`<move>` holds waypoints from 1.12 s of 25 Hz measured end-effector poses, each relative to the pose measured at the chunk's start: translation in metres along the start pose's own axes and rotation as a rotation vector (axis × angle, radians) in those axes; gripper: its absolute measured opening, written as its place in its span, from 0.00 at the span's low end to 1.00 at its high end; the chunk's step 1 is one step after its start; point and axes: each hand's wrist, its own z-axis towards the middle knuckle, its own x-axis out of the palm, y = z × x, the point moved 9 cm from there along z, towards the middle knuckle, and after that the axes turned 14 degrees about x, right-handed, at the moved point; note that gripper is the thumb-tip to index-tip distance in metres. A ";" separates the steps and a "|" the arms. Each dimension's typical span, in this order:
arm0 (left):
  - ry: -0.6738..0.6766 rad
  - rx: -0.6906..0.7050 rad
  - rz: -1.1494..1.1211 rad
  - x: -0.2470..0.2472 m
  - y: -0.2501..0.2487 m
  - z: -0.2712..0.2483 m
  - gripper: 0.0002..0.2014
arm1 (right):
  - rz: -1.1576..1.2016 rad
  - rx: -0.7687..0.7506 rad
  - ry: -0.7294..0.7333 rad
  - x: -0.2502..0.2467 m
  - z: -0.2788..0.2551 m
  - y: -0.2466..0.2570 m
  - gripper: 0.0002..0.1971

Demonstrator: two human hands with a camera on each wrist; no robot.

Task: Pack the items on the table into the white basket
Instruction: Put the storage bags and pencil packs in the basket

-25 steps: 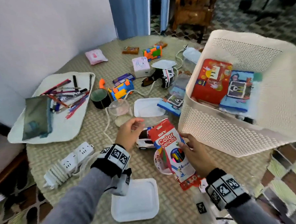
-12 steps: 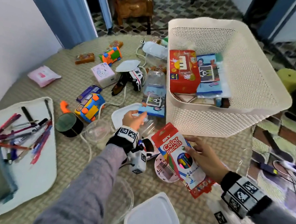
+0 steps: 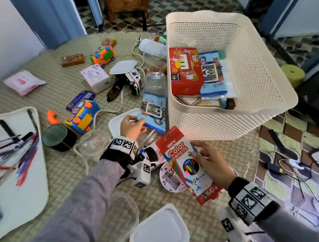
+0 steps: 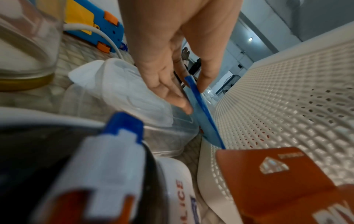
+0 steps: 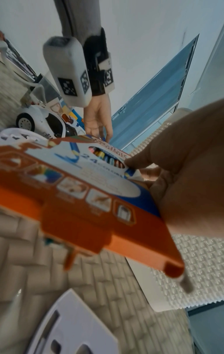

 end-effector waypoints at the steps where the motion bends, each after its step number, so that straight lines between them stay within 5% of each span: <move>1: -0.012 0.012 -0.010 -0.006 -0.001 -0.007 0.11 | 0.002 -0.003 -0.001 0.000 -0.001 0.000 0.12; 9: -0.010 0.083 -0.021 -0.051 -0.015 -0.087 0.11 | 0.042 -0.029 0.005 -0.007 -0.009 -0.002 0.11; 14: -0.044 0.021 0.014 -0.077 0.006 -0.135 0.10 | 0.047 -0.043 -0.011 -0.015 -0.009 -0.012 0.13; 20: 0.078 -0.105 0.142 -0.072 0.035 -0.160 0.13 | 0.022 -0.005 -0.015 -0.016 -0.004 -0.022 0.15; 28: 0.092 0.200 0.484 -0.042 -0.009 -0.115 0.29 | 0.012 -0.003 -0.045 -0.016 -0.003 -0.024 0.15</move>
